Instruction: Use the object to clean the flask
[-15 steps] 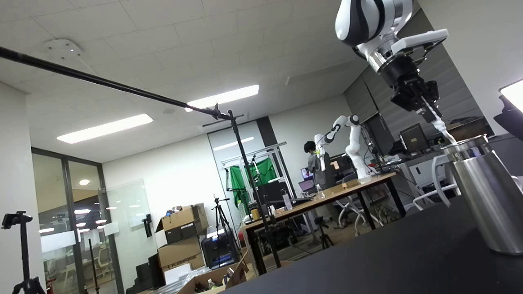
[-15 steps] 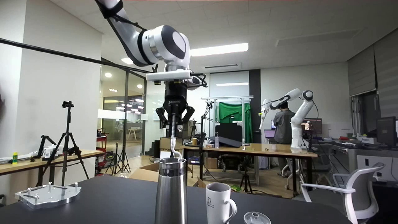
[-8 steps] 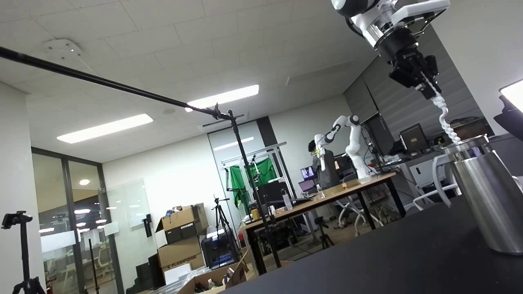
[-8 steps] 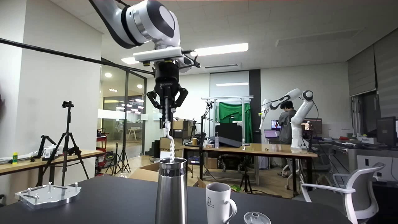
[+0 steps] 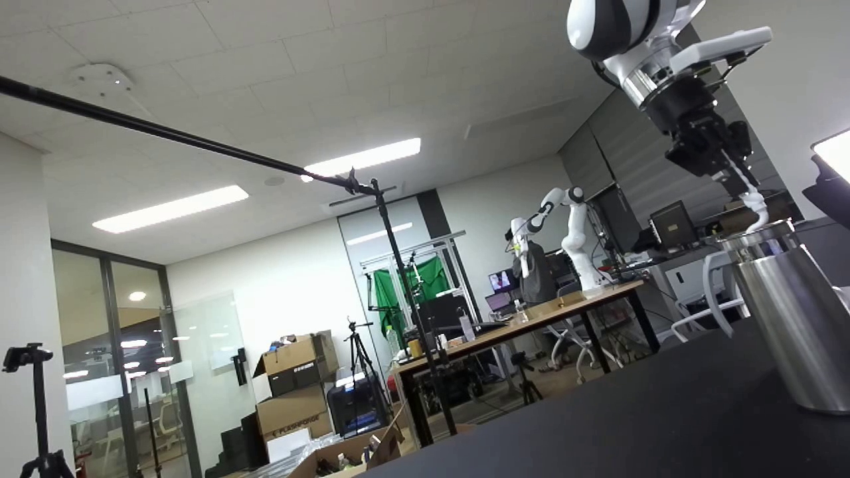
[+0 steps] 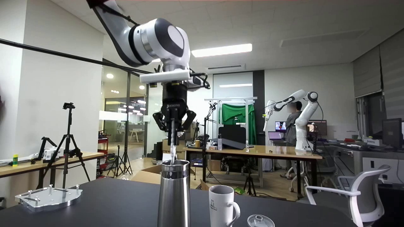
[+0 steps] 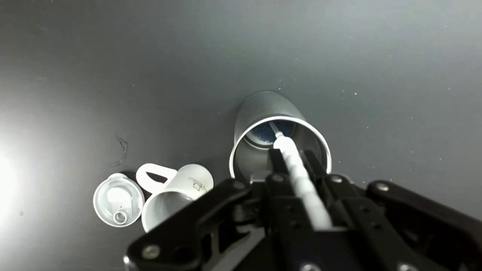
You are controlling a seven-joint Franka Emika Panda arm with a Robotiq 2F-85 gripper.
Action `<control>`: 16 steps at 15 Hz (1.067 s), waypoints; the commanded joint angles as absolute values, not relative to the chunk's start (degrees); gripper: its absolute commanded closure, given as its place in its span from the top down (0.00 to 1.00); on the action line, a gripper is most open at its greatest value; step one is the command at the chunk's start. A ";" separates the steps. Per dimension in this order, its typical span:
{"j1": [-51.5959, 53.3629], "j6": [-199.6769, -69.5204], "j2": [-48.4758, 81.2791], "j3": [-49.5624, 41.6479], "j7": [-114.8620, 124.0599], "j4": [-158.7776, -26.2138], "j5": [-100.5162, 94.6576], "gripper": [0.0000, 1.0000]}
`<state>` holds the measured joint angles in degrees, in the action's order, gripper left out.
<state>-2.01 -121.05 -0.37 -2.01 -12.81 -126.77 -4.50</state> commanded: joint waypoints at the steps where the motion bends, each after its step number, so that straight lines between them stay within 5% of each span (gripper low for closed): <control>1: -1.70 -122.43 2.36 -1.67 -11.77 -126.56 -5.54 0.04; 9: -1.16 -118.30 -7.78 -1.09 -12.10 -124.76 -8.50 0.04; 16: -1.94 -122.45 -0.58 -2.31 -11.30 -126.19 -7.56 0.04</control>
<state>-1.55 -120.47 -5.76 -1.97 -12.91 -126.20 -6.80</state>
